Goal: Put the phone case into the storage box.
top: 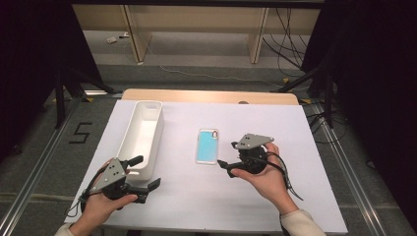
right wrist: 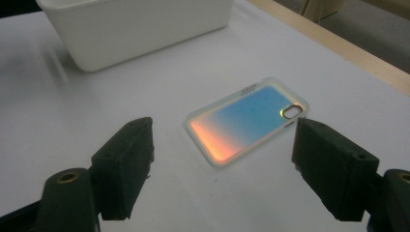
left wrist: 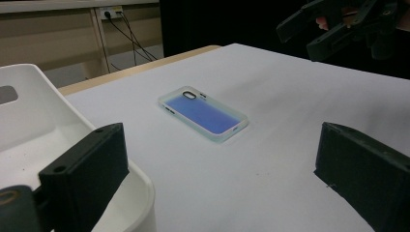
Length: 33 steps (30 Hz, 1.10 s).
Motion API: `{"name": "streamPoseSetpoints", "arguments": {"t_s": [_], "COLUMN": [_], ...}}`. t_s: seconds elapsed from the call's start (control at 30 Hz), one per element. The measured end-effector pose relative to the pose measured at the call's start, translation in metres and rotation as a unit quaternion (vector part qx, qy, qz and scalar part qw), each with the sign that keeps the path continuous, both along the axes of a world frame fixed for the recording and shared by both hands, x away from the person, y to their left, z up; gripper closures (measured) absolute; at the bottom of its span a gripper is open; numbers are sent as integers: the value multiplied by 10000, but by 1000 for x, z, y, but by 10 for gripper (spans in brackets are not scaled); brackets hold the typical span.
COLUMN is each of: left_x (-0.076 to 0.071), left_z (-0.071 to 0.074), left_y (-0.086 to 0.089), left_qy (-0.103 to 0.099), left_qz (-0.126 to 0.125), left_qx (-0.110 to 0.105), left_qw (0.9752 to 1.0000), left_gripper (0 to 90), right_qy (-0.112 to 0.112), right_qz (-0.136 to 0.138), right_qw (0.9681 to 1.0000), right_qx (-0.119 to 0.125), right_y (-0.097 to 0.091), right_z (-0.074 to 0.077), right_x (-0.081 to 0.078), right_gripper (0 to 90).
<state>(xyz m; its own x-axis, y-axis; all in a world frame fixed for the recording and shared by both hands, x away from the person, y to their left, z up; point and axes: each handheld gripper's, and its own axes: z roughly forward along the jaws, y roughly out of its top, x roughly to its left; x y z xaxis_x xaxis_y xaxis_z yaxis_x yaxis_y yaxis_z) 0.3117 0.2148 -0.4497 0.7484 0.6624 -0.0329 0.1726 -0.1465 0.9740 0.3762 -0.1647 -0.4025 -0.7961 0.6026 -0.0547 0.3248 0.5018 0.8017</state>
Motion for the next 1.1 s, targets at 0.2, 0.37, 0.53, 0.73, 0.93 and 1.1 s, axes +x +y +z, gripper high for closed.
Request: {"name": "streamPoseSetpoints", "arguments": {"t_s": [0.2,0.37,0.53,0.73,0.93,1.1], "left_x": [0,0,-1,-1,-1,0], "left_z": [0,0,0,0,0,0], "left_y": [0,0,0,-1,-1,0], "left_qy": [2,0,16,8,11,-17], "left_qz": [-9,-10,3,-17,-9,-34], "left_qx": [-9,40,20,56,56,73], "left_qw": [10000,10000,10000,10000,10000,10000], "left_gripper": [40,41,41,41,41,42], "right_qy": [34,300,477,683,795,819], "right_qz": [339,604,824,981,996,1078], "right_qw": [9976,9918,9843,9753,9699,9645], "right_qx": [-601,-1089,-1486,-1855,-2074,-2266], "right_y": [13,26,37,49,60,70], "right_z": [0,-4,-15,-28,-34,-37], "right_x": [12,26,38,47,52,56], "right_gripper": [255,266,266,263,271,285]}}
